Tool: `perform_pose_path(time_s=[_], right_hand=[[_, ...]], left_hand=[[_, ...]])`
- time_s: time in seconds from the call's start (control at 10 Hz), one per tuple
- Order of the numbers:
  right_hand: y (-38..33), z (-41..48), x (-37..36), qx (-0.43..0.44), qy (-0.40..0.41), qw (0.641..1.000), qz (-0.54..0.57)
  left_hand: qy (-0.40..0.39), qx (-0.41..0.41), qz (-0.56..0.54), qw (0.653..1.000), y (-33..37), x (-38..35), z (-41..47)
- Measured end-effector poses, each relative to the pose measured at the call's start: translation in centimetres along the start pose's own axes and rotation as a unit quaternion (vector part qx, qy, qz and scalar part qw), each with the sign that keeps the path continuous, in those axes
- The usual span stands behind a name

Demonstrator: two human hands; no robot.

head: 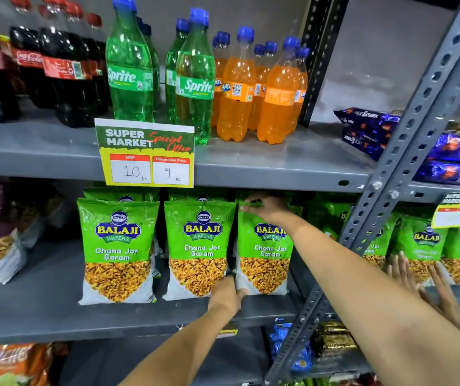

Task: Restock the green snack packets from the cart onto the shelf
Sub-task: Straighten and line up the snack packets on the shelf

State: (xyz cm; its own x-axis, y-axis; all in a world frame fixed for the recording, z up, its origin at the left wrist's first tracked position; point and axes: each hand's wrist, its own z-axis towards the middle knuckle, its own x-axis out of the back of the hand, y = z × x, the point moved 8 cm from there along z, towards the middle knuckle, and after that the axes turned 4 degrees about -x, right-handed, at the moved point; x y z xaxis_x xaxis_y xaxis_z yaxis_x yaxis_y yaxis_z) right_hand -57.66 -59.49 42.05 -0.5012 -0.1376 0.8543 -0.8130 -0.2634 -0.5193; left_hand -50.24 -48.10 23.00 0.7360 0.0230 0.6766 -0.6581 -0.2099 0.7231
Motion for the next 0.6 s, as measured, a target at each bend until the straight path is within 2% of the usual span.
perform_pose_path(time_s=[0.1,0.3,0.4,0.5,0.6], right_hand=[[1.3,0.1,0.0,-0.023,0.049,0.997,0.051],[-0.5,-0.7,0.3,0.042,0.087,0.994,-0.049],[-1.1,-2.8,0.4,0.063,0.095,0.982,-0.154],[-1.6,-5.3,0.9,0.067,0.137,0.965,-0.212],[-2.4,-8.3,0.2,0.075,0.161,0.954,-0.242]], left_hand=[[-0.006,0.011,0.012,1.0,0.0,0.0,0.2],[0.001,0.019,0.01,1.0,-0.4,0.3,-0.2],[0.014,-0.03,0.044,0.998,0.5,1.6,-1.3],[0.02,-0.079,0.068,0.994,1.6,4.0,-3.1],[0.047,-0.115,0.142,0.982,2.7,7.8,-5.4]])
